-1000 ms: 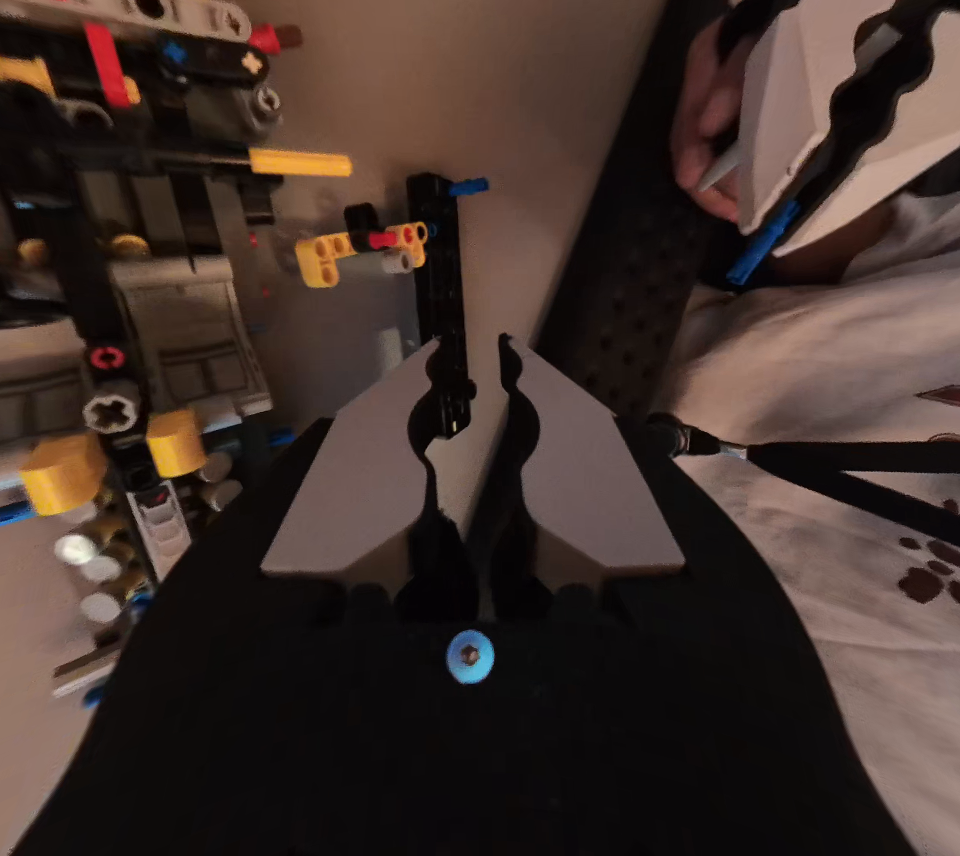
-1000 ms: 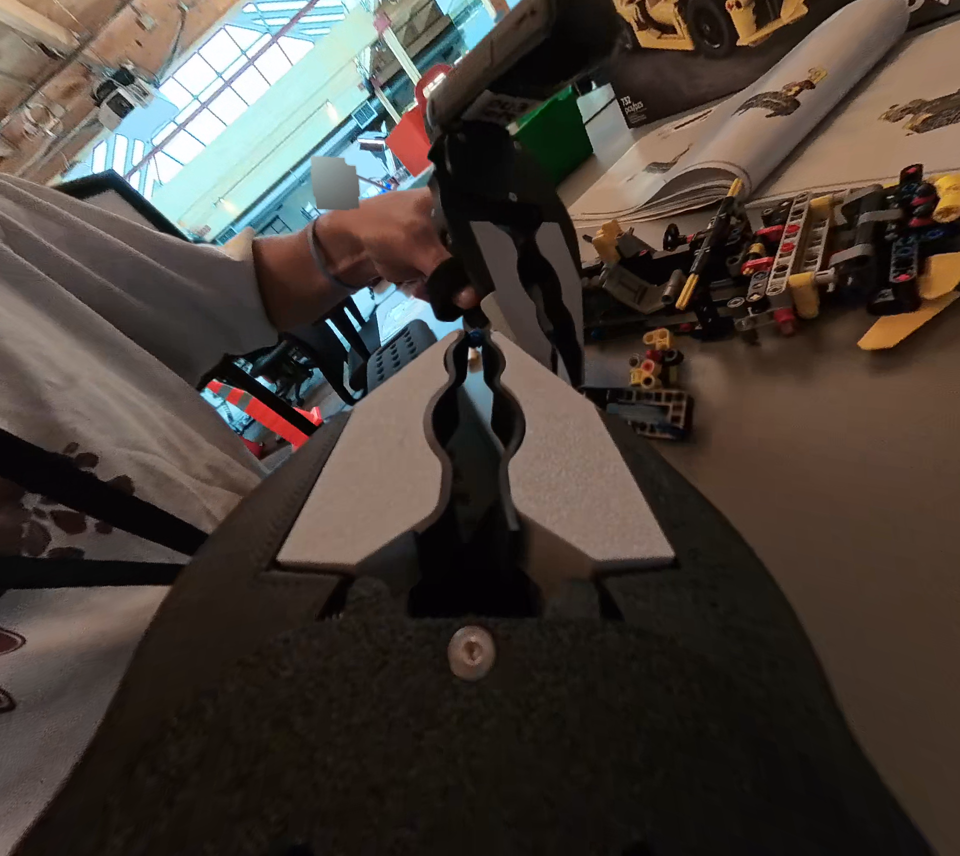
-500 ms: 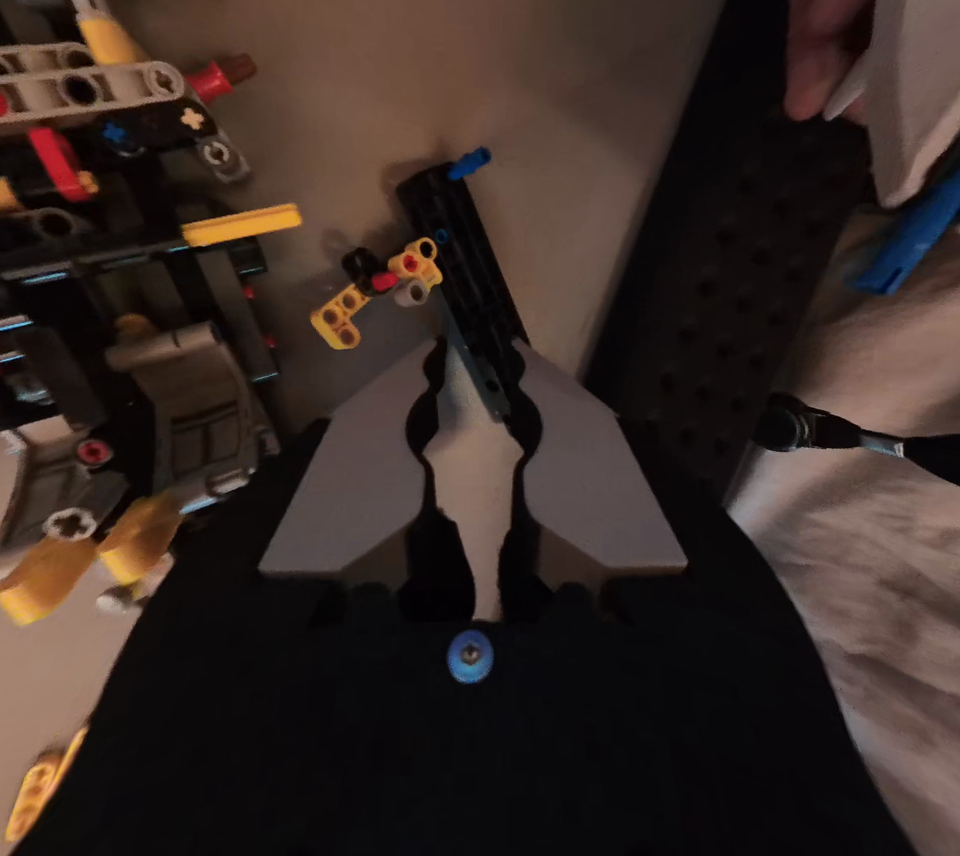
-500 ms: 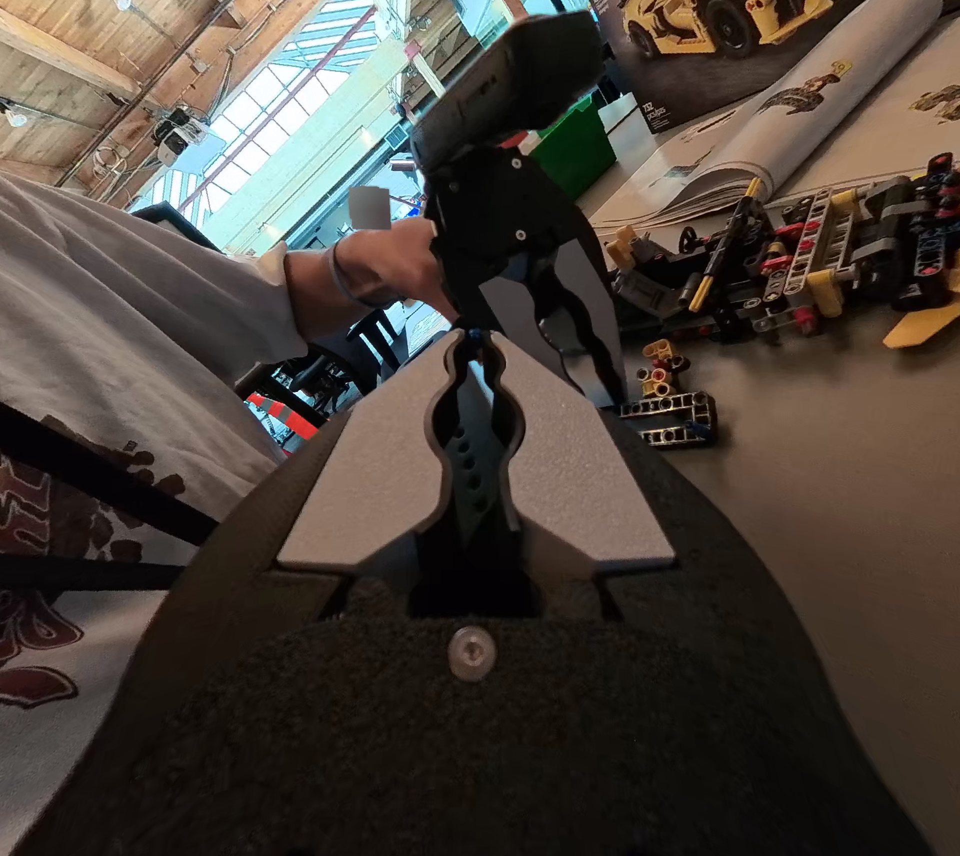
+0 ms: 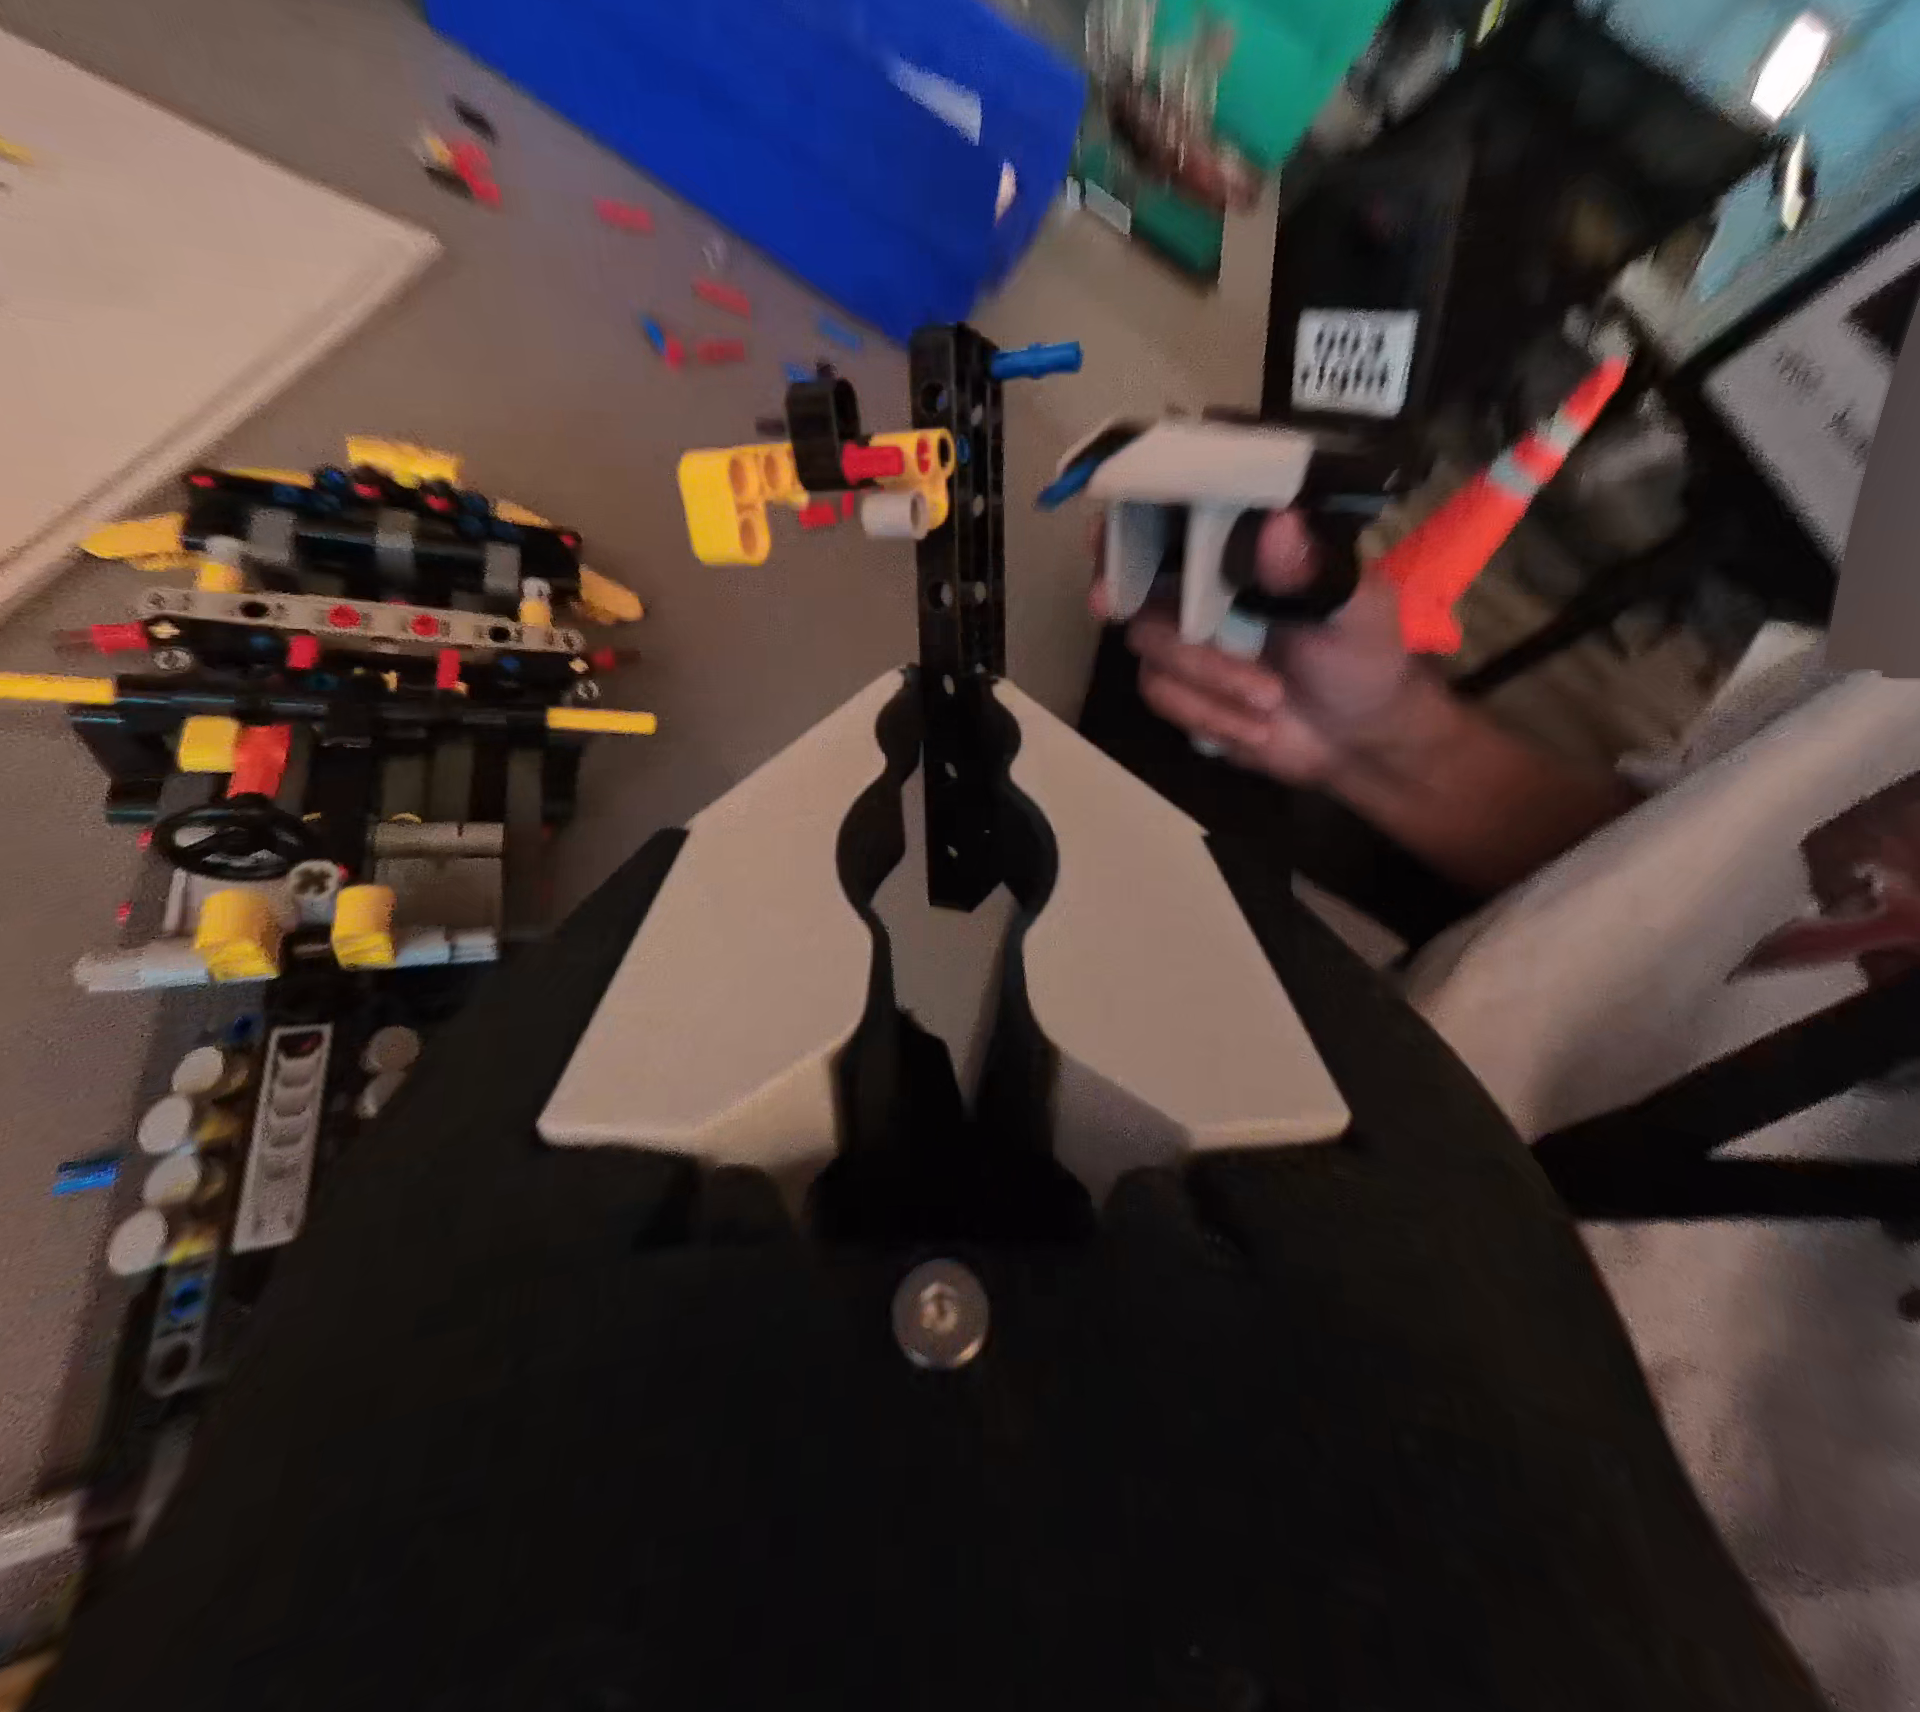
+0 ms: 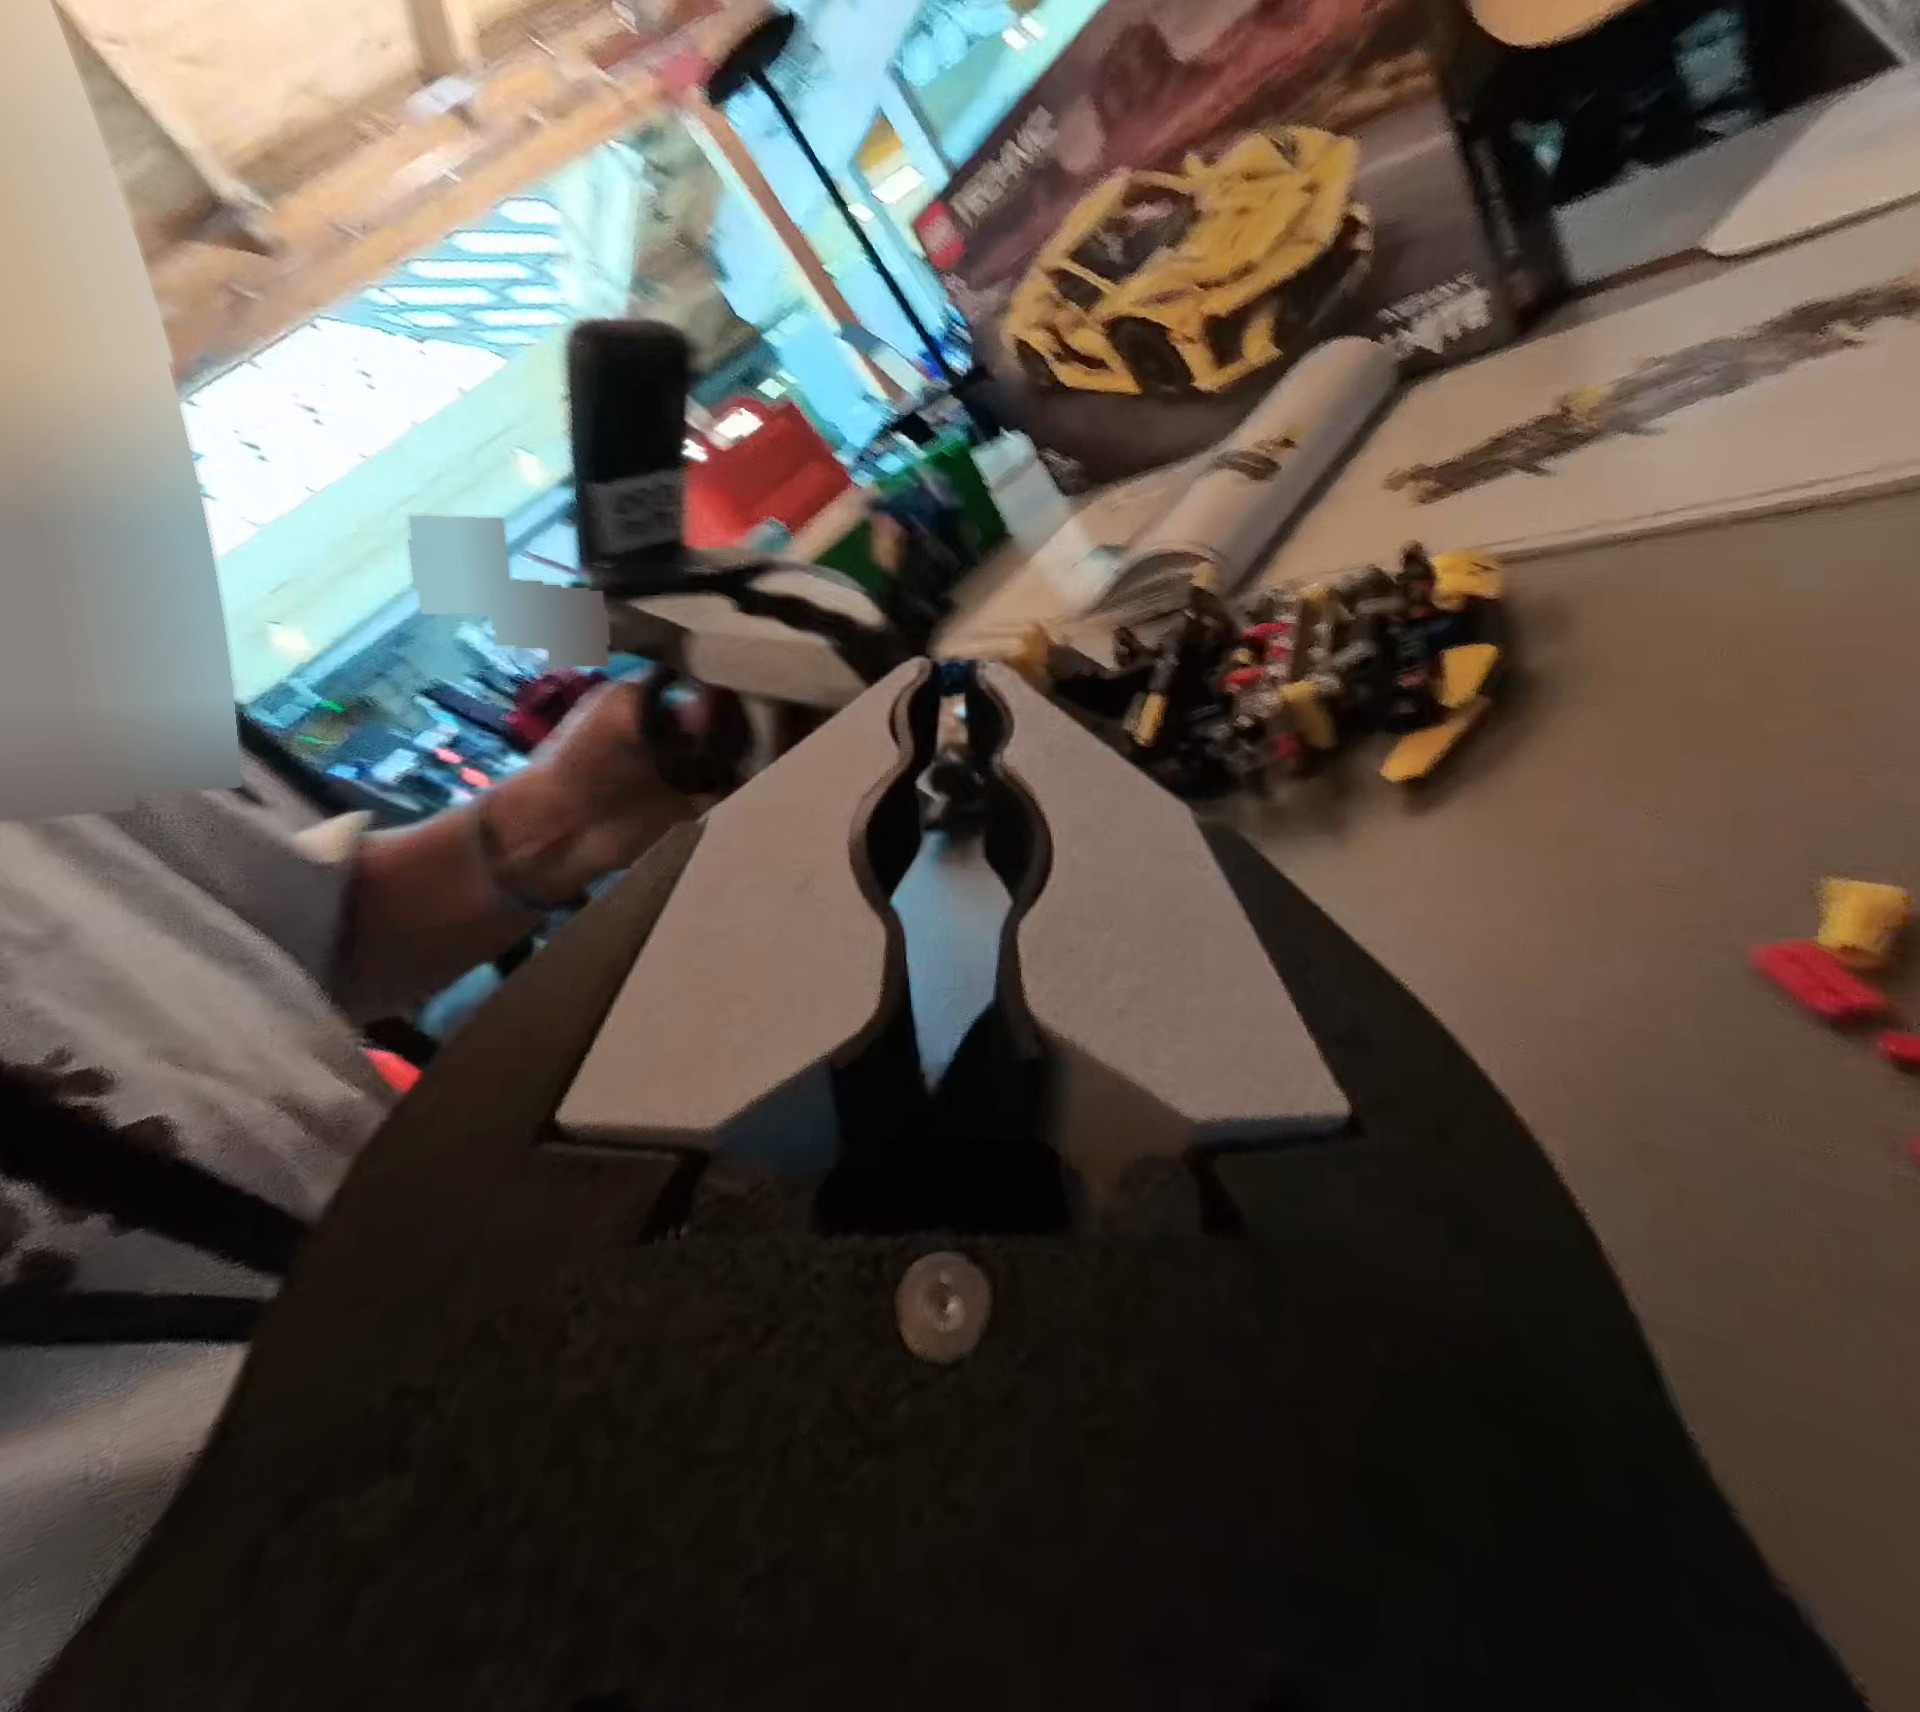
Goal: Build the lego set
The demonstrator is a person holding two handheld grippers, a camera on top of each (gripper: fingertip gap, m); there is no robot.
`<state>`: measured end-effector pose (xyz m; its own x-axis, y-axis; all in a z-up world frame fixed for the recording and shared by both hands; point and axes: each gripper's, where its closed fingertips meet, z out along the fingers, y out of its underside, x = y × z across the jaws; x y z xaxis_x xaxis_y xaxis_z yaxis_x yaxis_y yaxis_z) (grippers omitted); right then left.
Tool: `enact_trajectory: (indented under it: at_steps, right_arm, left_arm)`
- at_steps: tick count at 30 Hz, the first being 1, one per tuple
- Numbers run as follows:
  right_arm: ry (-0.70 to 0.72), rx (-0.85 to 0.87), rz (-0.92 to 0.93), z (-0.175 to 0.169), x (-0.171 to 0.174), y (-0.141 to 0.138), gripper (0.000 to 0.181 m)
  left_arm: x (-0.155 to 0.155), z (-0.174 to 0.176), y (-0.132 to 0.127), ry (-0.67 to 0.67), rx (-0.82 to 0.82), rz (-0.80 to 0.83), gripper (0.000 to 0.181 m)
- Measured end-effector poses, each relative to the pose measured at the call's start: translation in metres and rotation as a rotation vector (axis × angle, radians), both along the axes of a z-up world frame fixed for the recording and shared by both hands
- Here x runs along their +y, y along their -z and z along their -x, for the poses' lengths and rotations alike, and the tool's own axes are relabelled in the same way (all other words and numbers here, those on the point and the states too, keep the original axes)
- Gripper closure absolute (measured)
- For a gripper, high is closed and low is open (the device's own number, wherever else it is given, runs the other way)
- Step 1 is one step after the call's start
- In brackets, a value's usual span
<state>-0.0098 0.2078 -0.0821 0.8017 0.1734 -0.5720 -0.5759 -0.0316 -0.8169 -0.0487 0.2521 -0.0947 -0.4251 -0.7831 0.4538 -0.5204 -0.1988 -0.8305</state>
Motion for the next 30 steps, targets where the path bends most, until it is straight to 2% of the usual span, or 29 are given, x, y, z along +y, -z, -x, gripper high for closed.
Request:
enact_trajectory:
  at_steps: [3,6,12,16,18,20,23,26,30]
  right_arm:
    - [0.046,-0.132,0.165,0.008,0.017,0.020,0.178]
    - [0.109,-0.246,0.236,0.013,0.027,0.026,0.177]
    - [0.115,-0.246,0.259,0.030,0.037,0.029,0.177]
    - [0.119,-0.225,0.269,0.030,0.037,0.029,0.177]
    - [0.137,-0.260,0.279,0.027,0.035,0.030,0.177]
    - [0.184,-0.324,0.274,0.017,0.028,0.024,0.178]
    - [0.092,-0.346,0.211,0.032,0.024,0.013,0.178]
    - [-0.026,-0.359,0.157,0.061,0.027,0.011,0.178]
    - [0.028,-0.432,0.214,0.057,0.031,0.021,0.178]
  left_arm:
    - [0.002,0.005,-0.006,-0.110,-0.085,0.007,0.170]
    - [-0.010,0.008,-0.001,-0.146,-0.119,-0.059,0.170]
    - [-0.044,0.012,0.002,-0.105,-0.155,-0.158,0.169]
    - [-0.051,0.013,0.002,-0.113,-0.185,-0.219,0.169]
    - [-0.043,0.011,0.002,-0.157,-0.183,-0.262,0.170]
    - [-0.021,0.010,0.005,-0.251,-0.141,-0.317,0.170]
    - [0.005,0.010,0.015,-0.346,-0.064,-0.345,0.170]
    - [0.010,0.009,0.022,-0.370,-0.032,-0.338,0.170]
    - [0.000,0.008,0.018,-0.342,-0.035,-0.205,0.170]
